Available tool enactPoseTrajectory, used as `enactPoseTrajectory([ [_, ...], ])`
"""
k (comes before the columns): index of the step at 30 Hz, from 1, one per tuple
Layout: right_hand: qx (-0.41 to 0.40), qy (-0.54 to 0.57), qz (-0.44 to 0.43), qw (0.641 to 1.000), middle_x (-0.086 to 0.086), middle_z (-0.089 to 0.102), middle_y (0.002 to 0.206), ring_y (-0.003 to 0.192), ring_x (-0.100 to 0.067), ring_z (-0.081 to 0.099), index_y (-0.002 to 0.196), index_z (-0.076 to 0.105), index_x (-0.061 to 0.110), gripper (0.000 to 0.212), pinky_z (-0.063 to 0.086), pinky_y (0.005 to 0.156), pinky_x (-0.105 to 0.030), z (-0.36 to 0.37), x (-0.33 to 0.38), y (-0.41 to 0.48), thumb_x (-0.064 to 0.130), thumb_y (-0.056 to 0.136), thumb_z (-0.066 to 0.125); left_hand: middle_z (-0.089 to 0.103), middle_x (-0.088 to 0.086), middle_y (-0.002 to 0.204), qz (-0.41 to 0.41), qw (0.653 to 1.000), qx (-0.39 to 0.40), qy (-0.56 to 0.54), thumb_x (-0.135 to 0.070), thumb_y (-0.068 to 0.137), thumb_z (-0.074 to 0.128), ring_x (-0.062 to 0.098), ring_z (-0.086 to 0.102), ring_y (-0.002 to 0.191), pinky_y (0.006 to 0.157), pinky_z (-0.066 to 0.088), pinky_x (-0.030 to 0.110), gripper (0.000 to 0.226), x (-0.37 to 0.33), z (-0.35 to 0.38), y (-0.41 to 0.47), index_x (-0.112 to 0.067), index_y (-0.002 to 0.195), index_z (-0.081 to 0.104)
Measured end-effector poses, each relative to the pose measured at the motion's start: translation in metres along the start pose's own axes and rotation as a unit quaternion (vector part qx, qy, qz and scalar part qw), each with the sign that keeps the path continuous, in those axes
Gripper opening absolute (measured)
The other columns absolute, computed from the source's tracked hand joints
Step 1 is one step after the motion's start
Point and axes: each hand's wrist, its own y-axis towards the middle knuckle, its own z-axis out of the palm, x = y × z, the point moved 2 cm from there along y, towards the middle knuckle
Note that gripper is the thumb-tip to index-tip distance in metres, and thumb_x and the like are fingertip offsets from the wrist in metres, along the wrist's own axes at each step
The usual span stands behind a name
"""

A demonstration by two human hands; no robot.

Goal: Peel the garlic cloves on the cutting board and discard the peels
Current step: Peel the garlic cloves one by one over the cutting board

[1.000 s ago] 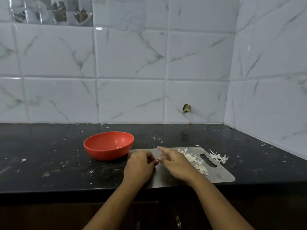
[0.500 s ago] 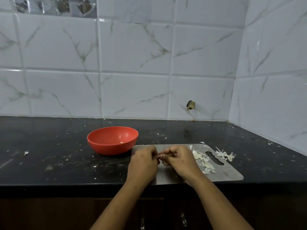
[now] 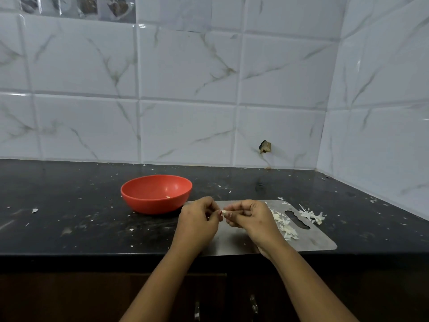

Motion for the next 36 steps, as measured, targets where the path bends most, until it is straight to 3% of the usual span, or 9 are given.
enactPoseTrajectory([
  [3,0.004,-0.017,0.007,1.0,-0.003,0.066,0.062,0.062,-0.01,0.061,0.079,0.071,0.007,0.006,0.051,0.063,-0.021,0.0,-0.001,0.001,0.003,0.08,0.075,0.069,-0.007,0.075,0.054,0.998,-0.021,0.029,-0.012,0.084,0.067,0.008,0.065,0.071,0.074,0.055,0.036,0.009,-0.002,0.002,-0.003,-0.017,0.076,0.065],
  [7,0.008,-0.031,0.006,0.999,-0.005,0.065,0.065,0.064,-0.01,0.06,0.079,0.07,0.009,0.007,0.05,0.062,-0.02,0.0,-0.002,0.001,0.004,0.081,0.074,0.069,-0.007,0.079,0.06,0.998,-0.019,0.026,-0.014,0.086,0.067,0.005,0.065,0.071,0.075,0.056,0.034,0.003,-0.004,0.002,-0.003,-0.017,0.085,0.068],
  [11,0.002,-0.022,0.0,1.0,-0.009,0.066,0.068,0.066,-0.013,0.061,0.084,0.07,0.002,0.008,0.051,0.064,-0.021,-0.002,-0.002,0.001,0.005,0.08,0.076,0.072,-0.002,0.081,0.061,0.998,0.008,0.011,-0.011,0.089,0.062,0.006,0.066,0.065,0.07,0.057,0.035,0.019,-0.006,0.004,-0.004,-0.021,0.102,0.073],
  [20,-0.025,-0.117,-0.031,0.992,-0.005,0.069,0.067,0.062,-0.01,0.062,0.078,0.073,0.013,0.008,0.053,0.065,-0.024,0.0,0.0,-0.001,0.006,0.079,0.076,0.069,0.0,0.071,0.07,0.993,-0.027,0.087,-0.018,0.092,0.059,0.016,0.065,0.066,0.074,0.052,0.037,0.014,-0.008,0.007,-0.007,-0.018,0.088,0.072],
  [26,-0.11,-0.129,-0.026,0.985,0.002,0.067,0.064,0.061,-0.008,0.061,0.074,0.071,0.015,0.014,0.052,0.068,-0.025,-0.007,-0.001,0.002,0.004,0.083,0.072,0.067,-0.004,0.066,-0.018,1.0,-0.018,0.017,-0.015,0.088,0.067,0.008,0.064,0.056,0.062,0.054,0.026,0.011,-0.001,0.004,-0.004,-0.017,0.078,0.069],
  [28,-0.13,-0.268,-0.033,0.954,-0.001,0.07,0.074,0.071,-0.013,0.064,0.08,0.073,0.011,0.01,0.05,0.07,-0.022,-0.013,-0.001,0.003,0.004,0.085,0.068,0.07,-0.002,0.071,-0.062,0.997,-0.005,-0.053,-0.01,0.087,0.068,0.004,0.063,0.051,0.051,0.05,0.018,0.009,0.002,0.002,-0.002,-0.015,0.079,0.07],
  [30,-0.148,-0.422,-0.03,0.894,-0.006,0.071,0.088,0.086,-0.021,0.065,0.087,0.073,0.008,0.016,0.05,0.076,-0.027,-0.02,-0.001,0.001,0.001,0.086,0.059,0.071,0.002,0.071,-0.097,0.99,0.002,-0.104,-0.006,0.084,0.07,0.003,0.061,0.048,0.047,0.049,0.017,0.008,0.003,-0.001,-0.002,-0.011,0.079,0.071],
  [33,-0.167,-0.534,0.015,0.829,-0.008,0.065,0.097,0.094,-0.028,0.061,0.091,0.066,0.008,0.025,0.046,0.074,-0.033,-0.028,-0.002,-0.001,-0.005,0.083,0.046,0.071,0.01,0.071,-0.136,0.979,0.002,-0.154,-0.002,0.082,0.072,0.004,0.059,0.047,0.048,0.049,0.017,0.007,0.004,-0.004,-0.001,-0.008,0.077,0.07],
  [36,-0.168,-0.526,0.009,0.834,-0.008,0.064,0.104,0.1,-0.028,0.058,0.099,0.065,0.009,0.03,0.045,0.081,-0.034,-0.026,-0.001,-0.001,-0.006,0.081,0.045,0.072,0.011,0.071,-0.152,0.972,-0.001,-0.179,-0.001,0.082,0.071,0.004,0.059,0.047,0.048,0.049,0.017,0.007,0.004,-0.004,-0.001,-0.006,0.078,0.069],
])
